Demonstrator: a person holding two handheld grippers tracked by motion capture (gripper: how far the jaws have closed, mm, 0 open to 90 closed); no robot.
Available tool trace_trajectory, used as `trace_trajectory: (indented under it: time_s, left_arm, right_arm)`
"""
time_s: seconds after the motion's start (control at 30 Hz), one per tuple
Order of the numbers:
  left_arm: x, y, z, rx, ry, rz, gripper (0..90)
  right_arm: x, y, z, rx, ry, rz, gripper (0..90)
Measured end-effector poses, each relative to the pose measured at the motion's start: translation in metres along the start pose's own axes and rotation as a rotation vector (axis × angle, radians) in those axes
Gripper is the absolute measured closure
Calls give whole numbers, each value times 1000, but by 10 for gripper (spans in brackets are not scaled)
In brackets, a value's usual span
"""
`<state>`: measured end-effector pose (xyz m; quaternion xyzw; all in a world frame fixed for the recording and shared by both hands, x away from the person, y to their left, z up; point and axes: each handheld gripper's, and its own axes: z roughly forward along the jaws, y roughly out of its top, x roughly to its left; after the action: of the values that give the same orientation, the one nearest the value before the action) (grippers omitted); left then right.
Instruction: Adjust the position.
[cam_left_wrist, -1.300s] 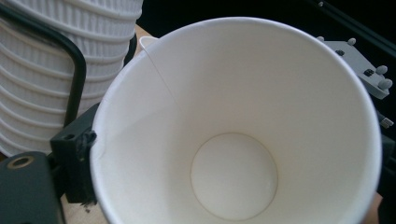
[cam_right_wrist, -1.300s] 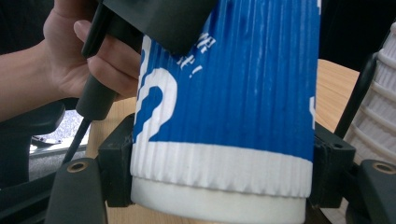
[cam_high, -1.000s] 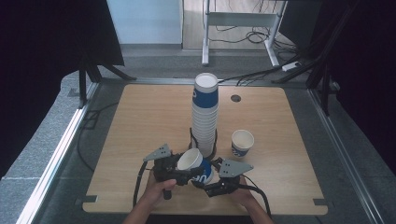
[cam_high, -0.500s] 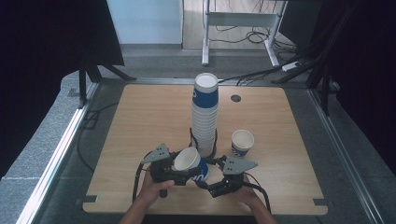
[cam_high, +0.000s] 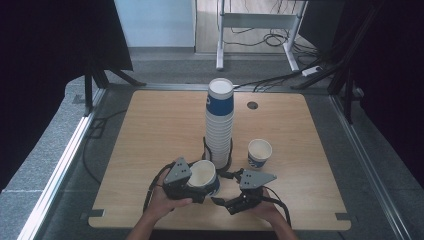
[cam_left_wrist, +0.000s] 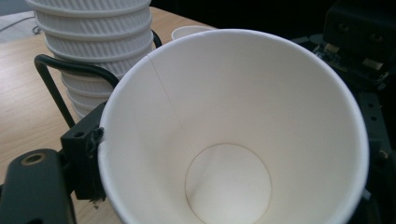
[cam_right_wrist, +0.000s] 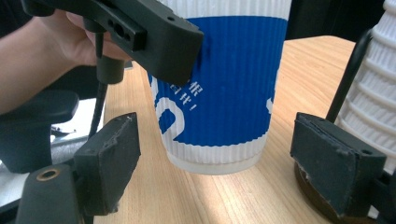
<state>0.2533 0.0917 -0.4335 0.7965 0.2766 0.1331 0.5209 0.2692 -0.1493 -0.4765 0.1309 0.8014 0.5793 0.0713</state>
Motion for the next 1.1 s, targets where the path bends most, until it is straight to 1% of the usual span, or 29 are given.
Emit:
trace_trajectory:
  time_s: [0.03,0.07,0.13,0.17,0.2,0.23,0.3,0.37,0.4,0.43,0.47,0.5,0.57,0.63,0.7,0.77,0.83,0.87,0.9,0.97,1.07,1.1]
  left_arm:
    - [-2,0,1,18,15,21,148]
    - [-2,0,1,18,15,21,148]
    - [-4,1,2,38,30,41,148]
    - [-5,0,4,59,39,55,148]
    - [-5,0,4,59,39,55,148]
    - [-6,0,5,73,44,63,148]
    - [-7,-1,7,93,43,76,148]
    - [-8,-2,10,125,37,94,147]
    - [-8,-2,10,125,37,94,147]
    - [-9,-2,12,134,40,101,147]
    - [-10,-2,13,144,43,110,147]
    - [-11,-2,14,149,45,113,147]
    - [-13,-3,16,168,47,132,146]
    - [-15,-3,17,182,53,152,146]
    - [-16,-4,18,192,49,164,146]
    - [-18,-4,20,206,48,176,146]
    - [-19,-5,21,218,46,190,145]
    - [-20,-5,22,223,52,198,145]
    - [-20,-6,23,225,61,201,145]
    - [-19,-7,24,228,57,192,142]
    - [-17,-7,24,233,56,187,139]
    - [-17,-8,25,229,56,180,136]
  right_arm:
    - [1,0,2,11,-1,-7,159]
    - [1,0,2,11,-1,-7,159]
    - [2,-1,4,18,2,-12,158]
    - [3,-2,5,25,0,-15,158]
    - [3,-2,5,25,0,-15,158]
    - [3,-2,6,28,0,-16,157]
    - [4,-2,8,32,-2,-20,157]
    - [5,-2,11,39,-3,-23,158]
    - [5,-2,11,39,-3,-23,158]
    - [6,-2,13,43,-3,-23,158]
    - [7,-3,17,59,-2,-30,161]
    - [7,-3,17,59,-2,-30,161]
    - [9,-4,21,77,-10,-45,161]
    - [10,-5,24,93,-12,-54,173]
    - [10,-6,29,108,-20,-65,192]
    - [11,-6,30,114,-23,-65,200]
    - [11,-7,31,125,-33,-75,224]
    - [11,-7,32,128,-35,-76,236]
    - [12,-7,33,137,-41,-78,241]
    - [11,-8,34,155,-55,-87,247]
    - [11,-8,34,161,-63,-95,249]
    - [11,-8,35,163,-67,-99,251]
